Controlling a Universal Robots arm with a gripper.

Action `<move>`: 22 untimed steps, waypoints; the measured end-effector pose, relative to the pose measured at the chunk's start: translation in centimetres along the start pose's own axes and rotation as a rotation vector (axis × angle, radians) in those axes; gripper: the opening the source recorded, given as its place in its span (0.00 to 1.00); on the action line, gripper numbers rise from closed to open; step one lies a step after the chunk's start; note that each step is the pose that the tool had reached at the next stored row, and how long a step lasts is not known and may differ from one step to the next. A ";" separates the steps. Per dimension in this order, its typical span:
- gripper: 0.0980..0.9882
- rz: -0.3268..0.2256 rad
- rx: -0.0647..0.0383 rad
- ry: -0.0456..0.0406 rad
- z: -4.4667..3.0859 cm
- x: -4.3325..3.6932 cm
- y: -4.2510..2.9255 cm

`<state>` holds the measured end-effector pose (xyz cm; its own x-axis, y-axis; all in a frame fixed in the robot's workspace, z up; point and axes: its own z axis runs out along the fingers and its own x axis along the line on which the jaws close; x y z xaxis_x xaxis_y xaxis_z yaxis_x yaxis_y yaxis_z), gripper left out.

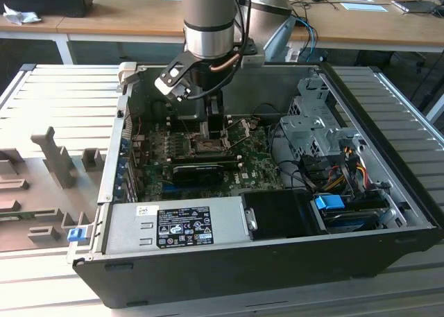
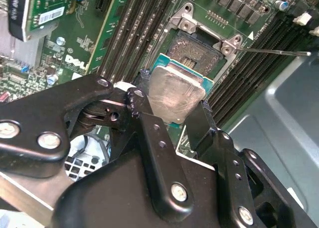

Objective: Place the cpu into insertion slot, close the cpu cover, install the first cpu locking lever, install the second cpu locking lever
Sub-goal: 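Place the cpu into insertion slot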

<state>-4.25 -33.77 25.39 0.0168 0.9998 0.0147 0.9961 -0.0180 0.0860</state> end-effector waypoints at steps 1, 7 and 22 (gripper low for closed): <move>0.49 0.000 0.000 -0.0001 0.07 0.00 -0.01; 0.49 0.000 -0.001 0.0000 0.48 -0.01 -0.07; 0.49 0.000 -0.001 -0.0003 1.88 0.13 -0.68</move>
<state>-4.76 -33.61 23.46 0.0169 0.9998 0.0145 0.9960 -0.0181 0.0871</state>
